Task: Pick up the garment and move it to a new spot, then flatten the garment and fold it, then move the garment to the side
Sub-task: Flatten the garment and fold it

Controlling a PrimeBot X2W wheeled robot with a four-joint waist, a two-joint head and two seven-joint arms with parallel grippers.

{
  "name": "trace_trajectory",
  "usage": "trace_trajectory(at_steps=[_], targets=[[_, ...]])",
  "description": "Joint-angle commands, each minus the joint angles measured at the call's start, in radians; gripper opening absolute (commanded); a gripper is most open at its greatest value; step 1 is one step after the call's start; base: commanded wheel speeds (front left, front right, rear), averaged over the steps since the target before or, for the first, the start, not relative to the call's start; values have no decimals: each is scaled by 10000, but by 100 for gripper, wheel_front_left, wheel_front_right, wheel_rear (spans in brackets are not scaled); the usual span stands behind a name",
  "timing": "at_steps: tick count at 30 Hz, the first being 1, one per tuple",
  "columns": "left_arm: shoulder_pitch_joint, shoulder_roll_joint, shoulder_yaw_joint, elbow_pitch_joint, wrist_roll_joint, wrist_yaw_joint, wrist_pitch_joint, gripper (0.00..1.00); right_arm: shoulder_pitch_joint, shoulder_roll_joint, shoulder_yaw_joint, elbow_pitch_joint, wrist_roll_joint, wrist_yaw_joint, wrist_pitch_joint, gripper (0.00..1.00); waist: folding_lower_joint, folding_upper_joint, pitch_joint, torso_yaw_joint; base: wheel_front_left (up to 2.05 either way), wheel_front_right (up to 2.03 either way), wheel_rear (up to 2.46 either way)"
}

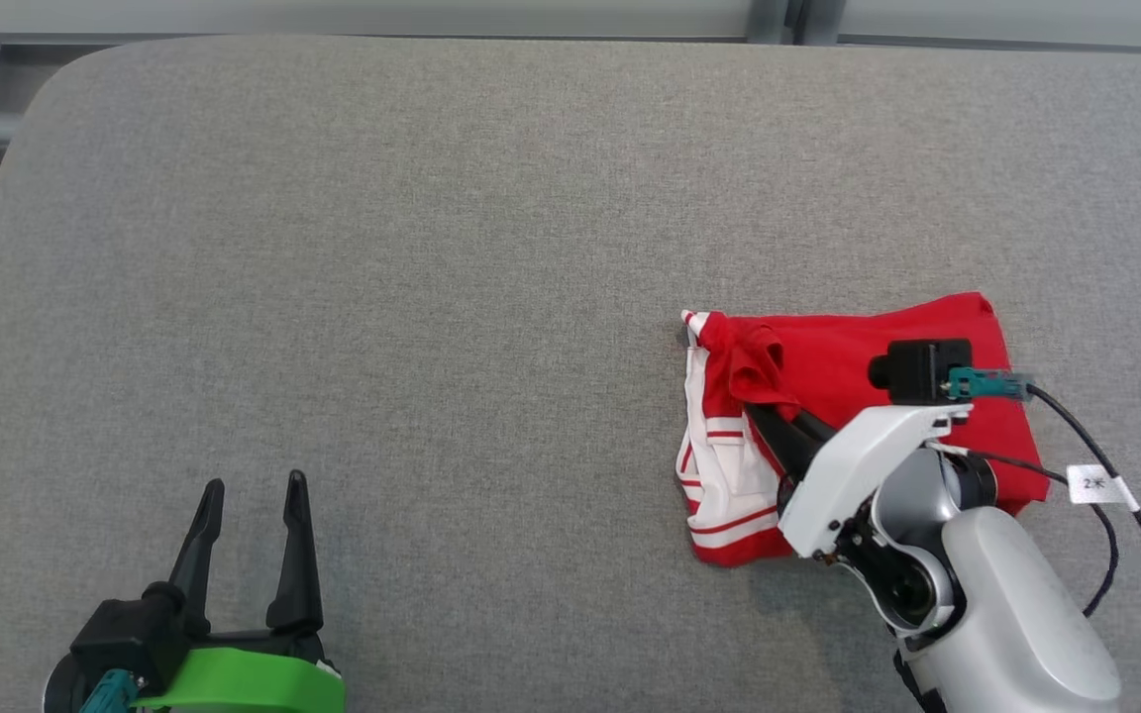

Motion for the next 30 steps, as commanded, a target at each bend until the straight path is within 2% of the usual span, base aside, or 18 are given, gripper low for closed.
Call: trace_trajectory(at_steps=[1, 6, 7, 8, 9, 10, 11, 12, 17, 21, 26, 27, 30], targets=[[-189, -23, 31, 32, 54, -35, 1, 100, -214, 3, 77, 172, -125, 6, -145, 0, 0, 0, -15, -19, 0, 0, 0], [-276, -100, -67, 152, 107, -124, 1, 100, -849, 41, 511, 1320, -480, 5, -635, 0, 0, 0, -79, 73, 0, 0, 0], [-271, -96, -40, 156, 95, -122, 1, 100, -926, 50, 636, 1466, -533, 6, -686, 3, 0, 0, -87, 97, 0, 0, 0], [-246, -78, -13, 170, 102, -118, 1, 100, -1006, 52, 718, 1598, -586, 6, -796, 25, 0, 0, -92, 115, 0, 0, 0], [-197, -62, -3, 206, 102, -104, 1, 100, -1066, 50, 847, 1720, -559, 6, -819, 43, 0, 0, -102, 132, 0, 0, 0], [-146, -36, 7, 234, 99, -93, 1, 100, -1117, 52, 997, 1801, -539, 6, -874, 49, 0, 0, -117, 139, 0, 0, 0], [-114, -16, 23, 245, 102, -93, 1, 100, -1192, 55, 1128, 1852, -537, 6, -995, 77, 0, 0, -134, 136, 0, 0, 0], [-80, -6, 43, 257, 96, -90, 1, 100, -1243, 49, 1278, 1930, -502, 6, -1062, 100, 0, 0, -158, 131, 0, 0, 0], [12, 102, 97, 241, 23, -47, 42, 100, -1311, 45, 1924, 1863, -395, 6, -1005, 100, 0, 0, -295, 72, 0, 0, 0], [173, 196, 176, 120, -5, 26, 22, 100, -901, -188, 2004, 786, -382, 5, -844, 100, 0, 0, -384, -35, 0, 0, 0], [409, 266, 319, -129, -59, 172, 17, 100, -96, -1041, 519, -1206, -370, 5, -73, 100, 0, 0, -297, -299, 0, 0, 0], [402, 250, 299, -177, -46, 180, 16, 100, 268, -1356, -371, -1711, -466, 5, 332, 100, 0, 0, -237, -343, 0, 0, 0], [290, 196, 229, -228, -25, 174, 16, 100, 760, -1651, -1558, -2164, -547, 5, 790, 100, 0, 0, -143, -366, 0, 0, 0]])
